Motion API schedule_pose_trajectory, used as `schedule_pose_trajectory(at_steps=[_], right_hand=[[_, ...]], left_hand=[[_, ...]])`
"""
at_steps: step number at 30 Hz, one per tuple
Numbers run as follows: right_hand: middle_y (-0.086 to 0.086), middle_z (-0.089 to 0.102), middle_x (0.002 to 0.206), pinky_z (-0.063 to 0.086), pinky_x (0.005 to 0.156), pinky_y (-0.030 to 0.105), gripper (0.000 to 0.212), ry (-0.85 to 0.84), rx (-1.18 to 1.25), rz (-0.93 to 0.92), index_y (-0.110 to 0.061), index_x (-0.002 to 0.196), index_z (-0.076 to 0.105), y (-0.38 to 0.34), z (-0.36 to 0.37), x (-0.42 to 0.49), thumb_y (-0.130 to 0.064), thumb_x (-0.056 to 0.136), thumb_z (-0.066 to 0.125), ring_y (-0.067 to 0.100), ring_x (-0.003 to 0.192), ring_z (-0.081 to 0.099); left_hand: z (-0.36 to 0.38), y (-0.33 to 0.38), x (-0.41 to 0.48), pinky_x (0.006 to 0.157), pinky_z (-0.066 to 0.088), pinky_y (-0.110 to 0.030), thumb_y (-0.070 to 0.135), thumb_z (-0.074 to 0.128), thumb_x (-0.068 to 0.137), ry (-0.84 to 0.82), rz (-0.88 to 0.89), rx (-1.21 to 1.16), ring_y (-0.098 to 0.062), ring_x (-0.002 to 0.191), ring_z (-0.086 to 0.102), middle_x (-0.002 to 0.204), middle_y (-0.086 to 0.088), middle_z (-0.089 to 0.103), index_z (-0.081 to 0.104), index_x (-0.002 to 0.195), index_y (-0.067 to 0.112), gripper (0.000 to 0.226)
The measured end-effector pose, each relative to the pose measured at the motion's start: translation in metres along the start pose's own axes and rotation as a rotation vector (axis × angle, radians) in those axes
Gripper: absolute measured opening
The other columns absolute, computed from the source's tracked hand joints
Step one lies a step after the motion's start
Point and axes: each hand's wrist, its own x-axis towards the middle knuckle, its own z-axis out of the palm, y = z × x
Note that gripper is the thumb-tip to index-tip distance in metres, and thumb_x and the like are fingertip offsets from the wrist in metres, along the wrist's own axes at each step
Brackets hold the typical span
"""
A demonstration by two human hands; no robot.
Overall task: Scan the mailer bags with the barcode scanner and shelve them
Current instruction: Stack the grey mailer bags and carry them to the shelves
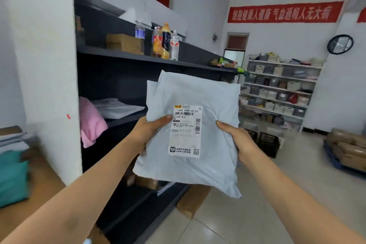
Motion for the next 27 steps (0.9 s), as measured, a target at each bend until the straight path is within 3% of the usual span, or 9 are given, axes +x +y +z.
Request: schedule_pose_trajectory(at_steps=[6,10,14,16,19,22,25,26,27], right_hand=[[0.009,0.076,0.097,0.055,0.086,0.038,0.047,-0.263,-0.056,0.046,-0.011,0.112,0.069,0.003,0.044,0.157,-0.027,0.07,0.082,0.028,0.09,0.072],[0.008,0.075,0.099,0.055,0.079,0.035,0.054,-0.424,-0.095,0.084,-0.012,0.112,0.067,0.022,0.105,0.242,-0.035,0.066,0.084,0.026,0.091,0.071],[0.008,0.074,0.092,0.052,0.066,0.03,0.03,-0.545,-0.102,0.153,-0.012,0.096,0.068,0.045,0.171,0.315,-0.031,0.074,0.079,0.024,0.082,0.07],[0.01,0.074,0.092,0.052,0.066,0.03,0.031,-0.576,-0.114,0.176,-0.011,0.097,0.068,0.047,0.202,0.352,-0.031,0.075,0.077,0.025,0.081,0.069],[0.013,0.074,0.099,0.054,0.073,0.033,0.05,-0.587,-0.11,0.181,-0.011,0.109,0.068,0.046,0.245,0.404,-0.039,0.069,0.078,0.03,0.087,0.07],[0.012,0.072,0.103,0.054,0.074,0.033,0.069,-0.6,-0.145,0.202,-0.014,0.117,0.065,0.047,0.288,0.452,-0.049,0.058,0.078,0.031,0.09,0.07],[0.012,0.071,0.107,0.055,0.081,0.037,0.071,-0.693,-0.184,0.265,-0.016,0.121,0.063,0.061,0.322,0.482,-0.05,0.06,0.076,0.031,0.095,0.068],[0.011,0.07,0.111,0.054,0.085,0.038,0.072,-0.738,-0.199,0.285,-0.016,0.123,0.061,0.069,0.328,0.488,-0.05,0.061,0.076,0.03,0.099,0.067],[0.01,0.067,0.117,0.053,0.088,0.038,0.078,-0.777,-0.226,0.289,-0.016,0.128,0.058,0.079,0.334,0.494,-0.05,0.061,0.077,0.029,0.104,0.065]], left_hand=[[-0.028,0.002,0.08,0.09,0.054,-0.045,0.038,0.08,0.069,0.337,-0.004,0.063,-0.024,0.09,0.072,0.093,-0.004,0.076,0.071,0.1,0.016,0.039],[-0.074,-0.002,0.127,0.083,0.057,-0.039,0.032,0.077,0.075,0.525,0.021,0.051,-0.022,0.082,0.073,0.087,-0.004,0.077,0.072,0.093,0.014,0.026],[-0.125,-0.003,0.18,0.082,0.056,-0.038,0.031,0.077,0.075,0.642,-0.004,0.038,-0.025,0.084,0.072,0.092,-0.01,0.076,0.069,0.102,0.007,0.037],[-0.15,0.003,0.21,0.082,0.057,-0.038,0.033,0.078,0.074,0.715,-0.021,0.051,-0.027,0.086,0.071,0.096,-0.013,0.074,0.068,0.105,0.006,0.042],[-0.182,0.017,0.251,0.073,0.057,-0.033,0.039,0.08,0.071,0.79,-0.038,0.077,-0.026,0.082,0.071,0.095,-0.012,0.074,0.068,0.106,0.005,0.05],[-0.213,0.034,0.292,0.056,0.055,-0.024,0.04,0.079,0.072,0.878,-0.051,0.098,-0.019,0.061,0.07,0.075,-0.008,0.074,0.068,0.098,0.005,0.045],[-0.257,0.038,0.323,0.071,0.058,-0.031,0.055,0.087,0.046,0.983,-0.105,0.167,-0.023,0.079,0.07,0.102,-0.013,0.071,0.06,0.12,0.004,0.093],[-0.266,0.038,0.328,0.074,0.057,-0.032,0.055,0.087,0.046,1.009,-0.146,0.213,-0.025,0.085,0.068,0.113,-0.015,0.067,0.055,0.127,0.004,0.101],[-0.266,0.036,0.33,0.074,0.054,-0.03,0.049,0.083,0.06,1.052,-0.178,0.271,-0.027,0.089,0.066,0.12,-0.016,0.063,0.051,0.132,0.003,0.091]])
